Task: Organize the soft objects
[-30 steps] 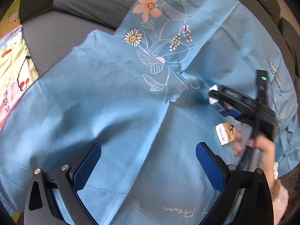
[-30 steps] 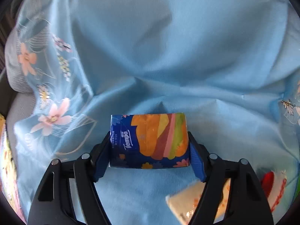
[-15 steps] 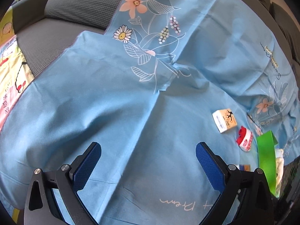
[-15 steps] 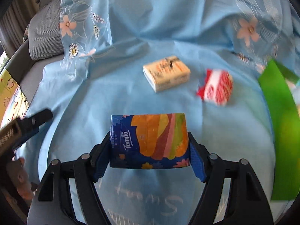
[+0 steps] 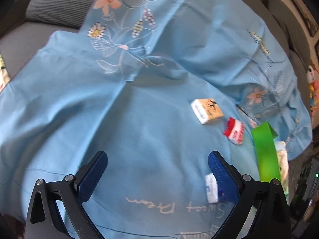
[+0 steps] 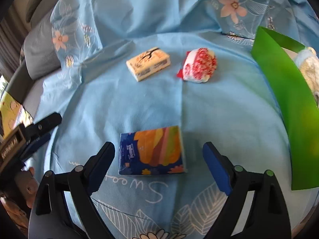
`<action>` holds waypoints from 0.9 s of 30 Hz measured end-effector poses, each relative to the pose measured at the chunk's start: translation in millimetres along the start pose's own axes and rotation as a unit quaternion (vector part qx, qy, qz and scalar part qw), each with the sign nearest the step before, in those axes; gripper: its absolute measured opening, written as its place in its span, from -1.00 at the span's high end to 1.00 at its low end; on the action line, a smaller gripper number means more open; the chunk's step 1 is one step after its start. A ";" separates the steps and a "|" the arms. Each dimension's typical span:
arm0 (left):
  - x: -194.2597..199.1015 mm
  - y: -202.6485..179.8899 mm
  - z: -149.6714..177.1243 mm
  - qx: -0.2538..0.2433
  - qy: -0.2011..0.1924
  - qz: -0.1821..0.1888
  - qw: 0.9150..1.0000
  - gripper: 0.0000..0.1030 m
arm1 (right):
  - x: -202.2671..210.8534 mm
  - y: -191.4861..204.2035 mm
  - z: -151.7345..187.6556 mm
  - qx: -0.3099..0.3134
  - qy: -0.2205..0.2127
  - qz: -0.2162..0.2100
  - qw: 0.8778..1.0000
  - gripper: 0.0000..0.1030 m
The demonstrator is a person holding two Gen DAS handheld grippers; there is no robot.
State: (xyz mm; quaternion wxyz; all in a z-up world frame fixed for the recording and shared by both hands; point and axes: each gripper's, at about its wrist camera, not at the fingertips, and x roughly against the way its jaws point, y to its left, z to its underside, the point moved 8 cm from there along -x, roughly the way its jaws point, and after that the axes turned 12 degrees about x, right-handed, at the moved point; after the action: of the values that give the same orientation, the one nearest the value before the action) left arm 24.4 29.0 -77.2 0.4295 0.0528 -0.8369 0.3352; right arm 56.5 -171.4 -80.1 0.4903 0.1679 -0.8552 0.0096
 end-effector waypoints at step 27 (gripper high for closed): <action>-37.3 -87.8 87.1 -0.091 0.150 0.107 0.979 0.27 | -19.9 -10.8 5.3 -0.077 0.034 -0.118 0.989 0.17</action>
State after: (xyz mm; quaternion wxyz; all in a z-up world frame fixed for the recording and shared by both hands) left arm 21.3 -98.9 -95.4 0.5144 -0.1273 -0.7908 0.3063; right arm 64.5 -176.9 -101.2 0.5282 0.2289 -0.8105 -0.1084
